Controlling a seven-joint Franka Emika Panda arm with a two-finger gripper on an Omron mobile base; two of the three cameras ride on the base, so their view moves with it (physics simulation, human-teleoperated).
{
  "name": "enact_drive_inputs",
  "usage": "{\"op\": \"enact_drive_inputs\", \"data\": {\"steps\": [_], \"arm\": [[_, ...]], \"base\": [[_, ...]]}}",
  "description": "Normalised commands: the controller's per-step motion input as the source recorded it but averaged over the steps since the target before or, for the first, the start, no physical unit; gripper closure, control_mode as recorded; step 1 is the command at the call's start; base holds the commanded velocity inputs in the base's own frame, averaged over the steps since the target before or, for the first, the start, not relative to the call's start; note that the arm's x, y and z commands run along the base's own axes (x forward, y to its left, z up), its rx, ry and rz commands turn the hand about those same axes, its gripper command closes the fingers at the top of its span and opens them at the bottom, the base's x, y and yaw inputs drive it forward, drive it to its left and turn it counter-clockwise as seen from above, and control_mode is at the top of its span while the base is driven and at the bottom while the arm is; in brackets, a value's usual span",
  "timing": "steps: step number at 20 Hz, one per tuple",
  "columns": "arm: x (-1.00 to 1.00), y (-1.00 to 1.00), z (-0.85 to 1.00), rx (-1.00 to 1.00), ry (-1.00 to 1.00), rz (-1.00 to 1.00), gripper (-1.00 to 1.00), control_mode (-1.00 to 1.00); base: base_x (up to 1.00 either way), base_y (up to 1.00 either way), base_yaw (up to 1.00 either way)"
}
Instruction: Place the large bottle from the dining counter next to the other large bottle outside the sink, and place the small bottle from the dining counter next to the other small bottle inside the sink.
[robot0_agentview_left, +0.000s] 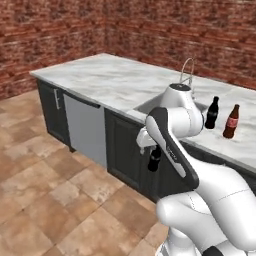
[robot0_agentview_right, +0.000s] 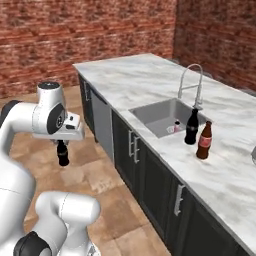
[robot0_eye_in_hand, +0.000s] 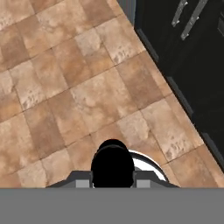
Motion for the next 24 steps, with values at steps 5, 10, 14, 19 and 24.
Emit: {"op": "enact_drive_inputs", "data": {"steps": [5,10,14,19,24], "arm": [[0.00,0.00,0.00,0.00,0.00,0.00,1.00,1.00],[0.00,0.00,0.00,0.00,0.00,0.00,1.00,1.00],[0.00,0.00,0.00,0.00,0.00,0.00,1.00,1.00],[0.00,0.00,0.00,0.00,0.00,0.00,1.00,1.00],[0.00,0.00,0.00,0.00,0.00,0.00,1.00,1.00]], "base": [[0.99,1.00,-0.51],[0.55,1.00,-0.44],[0.37,0.89,-0.36],[0.45,0.60,-0.46],[0.33,0.02,-0.58]]}}
